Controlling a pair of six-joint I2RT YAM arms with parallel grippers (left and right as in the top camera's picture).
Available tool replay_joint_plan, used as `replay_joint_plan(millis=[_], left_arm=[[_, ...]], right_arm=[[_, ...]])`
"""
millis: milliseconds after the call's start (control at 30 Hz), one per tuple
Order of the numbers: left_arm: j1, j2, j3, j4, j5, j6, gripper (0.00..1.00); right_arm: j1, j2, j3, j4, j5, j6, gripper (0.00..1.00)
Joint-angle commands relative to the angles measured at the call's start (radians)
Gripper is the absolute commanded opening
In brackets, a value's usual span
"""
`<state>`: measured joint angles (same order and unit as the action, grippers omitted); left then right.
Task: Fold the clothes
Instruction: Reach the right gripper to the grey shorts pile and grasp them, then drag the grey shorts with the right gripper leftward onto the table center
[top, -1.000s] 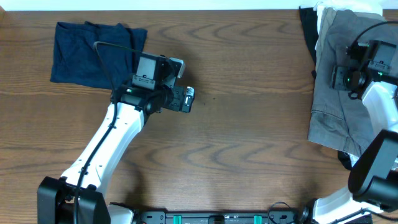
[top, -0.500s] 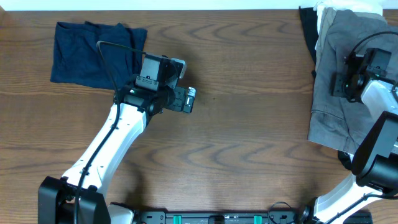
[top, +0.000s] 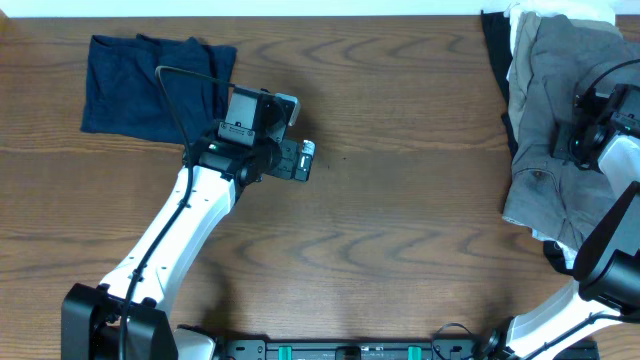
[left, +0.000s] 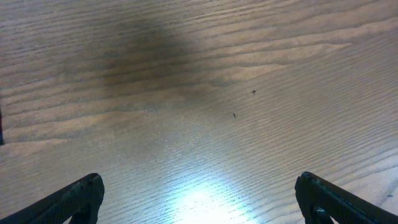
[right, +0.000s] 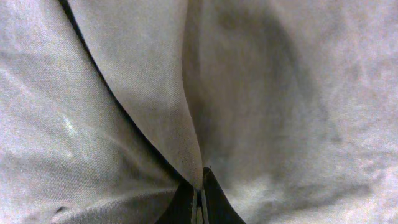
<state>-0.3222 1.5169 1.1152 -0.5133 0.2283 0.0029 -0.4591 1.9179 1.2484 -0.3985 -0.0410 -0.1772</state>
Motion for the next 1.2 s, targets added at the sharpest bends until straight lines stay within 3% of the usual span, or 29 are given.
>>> replay_joint_plan(millis=[0, 367, 633, 833, 1167], left_arm=[[-0.003, -0.001, 0.021, 0.004, -0.013, -0.005, 0.99], [0.044, -0.037, 0.028, -0.001, -0.013, -0.043, 0.99], [0.133, -0.145, 0.028, -0.037, -0.013, -0.047, 1.00], [0.217, -0.217, 0.028, -0.113, -0.013, -0.046, 1.00], [0.315, -0.250, 0.028, -0.153, -0.013, -0.046, 1.00]], right_arm=[[-0.002, 0.004, 0.021, -0.001, -0.035, -0.003, 0.01], [0.138, -0.212, 0.077, -0.097, -0.177, 0.082, 0.01], [0.413, -0.393, 0.081, -0.119, -0.177, 0.127, 0.01], [0.624, -0.365, 0.081, -0.085, -0.176, 0.177, 0.01], [0.922, -0.170, 0.081, 0.217, -0.189, 0.241, 0.01]])
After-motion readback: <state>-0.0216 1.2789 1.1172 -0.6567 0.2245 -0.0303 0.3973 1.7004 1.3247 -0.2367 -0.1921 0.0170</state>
